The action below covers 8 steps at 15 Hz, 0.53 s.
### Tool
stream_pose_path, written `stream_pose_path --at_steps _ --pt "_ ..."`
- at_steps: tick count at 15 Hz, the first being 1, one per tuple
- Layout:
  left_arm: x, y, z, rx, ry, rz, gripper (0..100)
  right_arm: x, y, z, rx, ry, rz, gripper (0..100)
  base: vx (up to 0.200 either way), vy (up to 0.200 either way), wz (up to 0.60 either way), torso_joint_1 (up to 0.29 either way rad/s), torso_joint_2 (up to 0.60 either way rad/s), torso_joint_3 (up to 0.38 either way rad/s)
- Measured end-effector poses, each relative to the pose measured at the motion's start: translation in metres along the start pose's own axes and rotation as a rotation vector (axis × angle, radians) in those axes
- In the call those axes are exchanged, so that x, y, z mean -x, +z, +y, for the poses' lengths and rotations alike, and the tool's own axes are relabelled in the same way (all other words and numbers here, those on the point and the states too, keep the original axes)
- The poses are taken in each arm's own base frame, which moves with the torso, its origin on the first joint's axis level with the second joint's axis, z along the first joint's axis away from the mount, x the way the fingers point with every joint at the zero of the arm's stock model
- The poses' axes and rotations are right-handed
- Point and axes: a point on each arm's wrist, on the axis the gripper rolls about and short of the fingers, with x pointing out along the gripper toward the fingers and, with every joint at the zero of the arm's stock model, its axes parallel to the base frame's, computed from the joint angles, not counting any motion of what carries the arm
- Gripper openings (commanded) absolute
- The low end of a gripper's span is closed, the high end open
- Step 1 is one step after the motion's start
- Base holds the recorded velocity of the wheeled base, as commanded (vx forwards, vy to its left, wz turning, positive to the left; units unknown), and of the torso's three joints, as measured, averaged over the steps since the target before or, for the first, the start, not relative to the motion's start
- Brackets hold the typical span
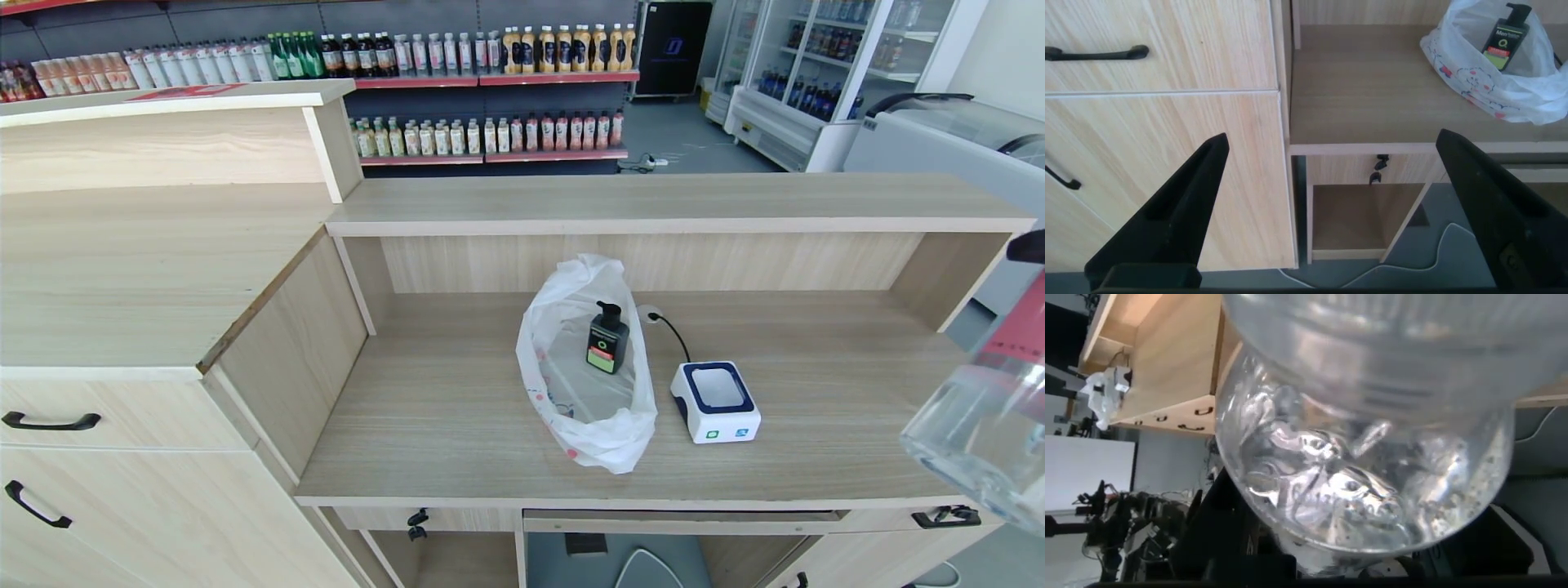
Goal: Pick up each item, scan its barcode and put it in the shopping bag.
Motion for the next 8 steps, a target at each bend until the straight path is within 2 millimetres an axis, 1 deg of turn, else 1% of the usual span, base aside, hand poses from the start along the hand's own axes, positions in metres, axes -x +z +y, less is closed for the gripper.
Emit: stream_pose_path --at_steps 3,5,6,8 --pt "0.000 0.000 0.000 0.000 0.000 0.000 100 -0.009 0.002 -0.001 0.026 -0.036 -0.021 0 0.000 0.000 0.00 0.000 0.00 0.000" --pt "0.000 0.000 0.000 0.000 0.000 0.000 100 -0.020 0.008 -0.005 0.107 -0.108 -0.077 0 0.000 0.000 0.00 0.000 0.00 0.000" --pt "0.000 0.000 0.000 0.000 0.001 0.000 100 -0.028 0.012 -0.011 0.164 -0.171 -0.103 0 0.000 0.000 0.00 0.000 0.00 0.000" --pt "0.000 0.000 0.000 0.000 0.000 0.000 100 -0.045 0.025 -0.033 0.286 -0.340 -0.146 0 0.000 0.000 0.00 0.000 0.00 0.000"
